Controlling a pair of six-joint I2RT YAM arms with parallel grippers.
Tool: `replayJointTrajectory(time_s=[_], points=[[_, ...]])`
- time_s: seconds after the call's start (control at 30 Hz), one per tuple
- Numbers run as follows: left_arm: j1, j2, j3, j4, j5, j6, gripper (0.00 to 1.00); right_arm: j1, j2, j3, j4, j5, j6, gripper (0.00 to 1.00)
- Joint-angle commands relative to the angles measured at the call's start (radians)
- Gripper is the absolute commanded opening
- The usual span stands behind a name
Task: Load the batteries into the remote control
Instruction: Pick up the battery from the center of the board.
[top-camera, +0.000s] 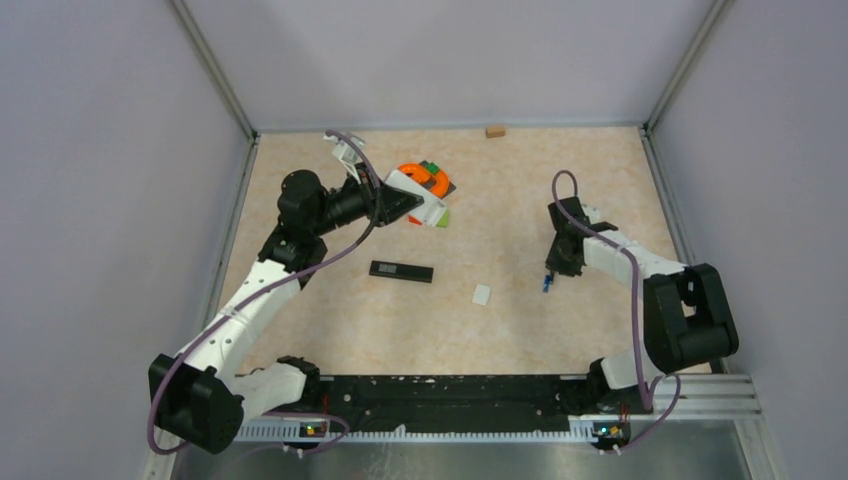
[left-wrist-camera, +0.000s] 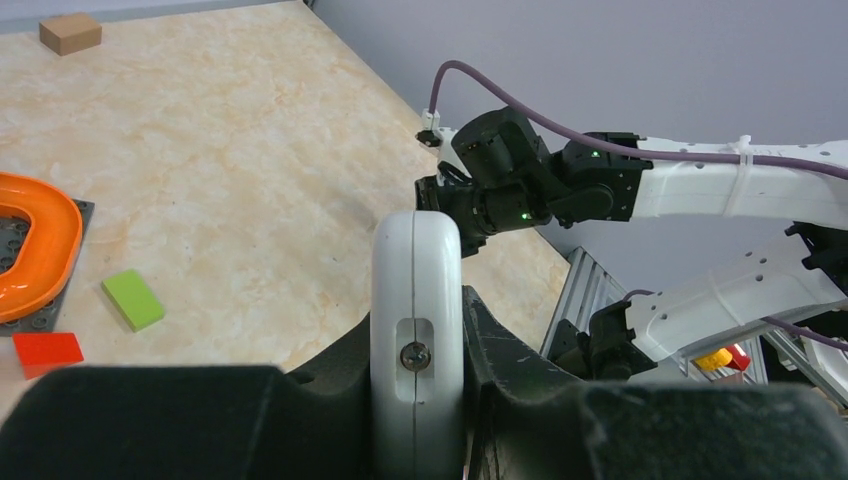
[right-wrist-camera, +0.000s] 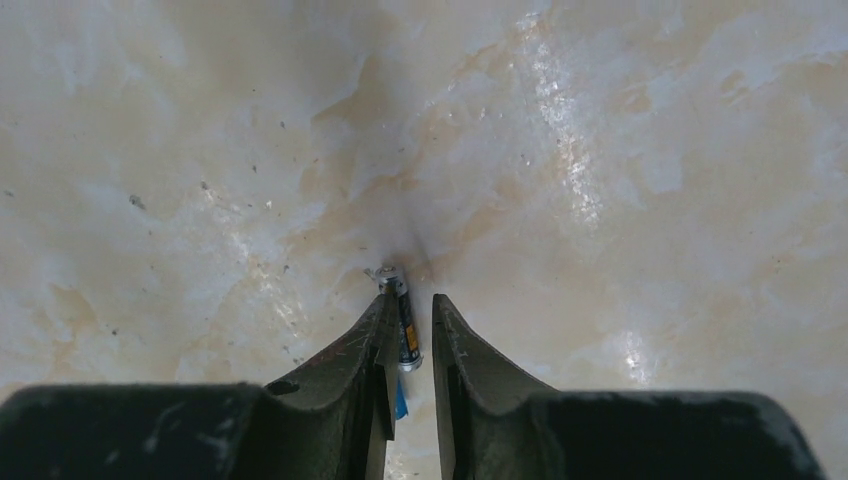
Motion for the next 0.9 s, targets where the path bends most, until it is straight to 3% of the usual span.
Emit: replayJointTrajectory(time_s=[0.0, 0.3, 0.5, 0.7, 0.87], points=[[0.005, -0.011, -0.006, 0.026, -0.004, 0.01, 0.0, -0.017, 0.029, -0.015, 0.063, -0.018, -0.024, 0.2], [0.005, 0.009, -0.007, 0.033, -0.004, 0.005, 0.0, -0.028, 0.081, -0.05, 0.088, -0.064, -0.028, 0.17], [0.005, 0.024, -0.013, 0.055, -0.004, -0.016, 0.0, -0.029, 0.075, -0.045, 0.084, -0.032, -0.022, 0.02], [0.003, 0.065, -0.023, 0.119, -0.003, -0.076, 0.0, -0.029, -0.048, 0.001, 0.101, -0.023, -0.022, 0.0], [-0.002, 0.106, -0.092, 0.3, -0.051, -0.254, 0.0, -0.026, -0.21, 0.045, 0.148, -0.14, 0.017, 0.0]])
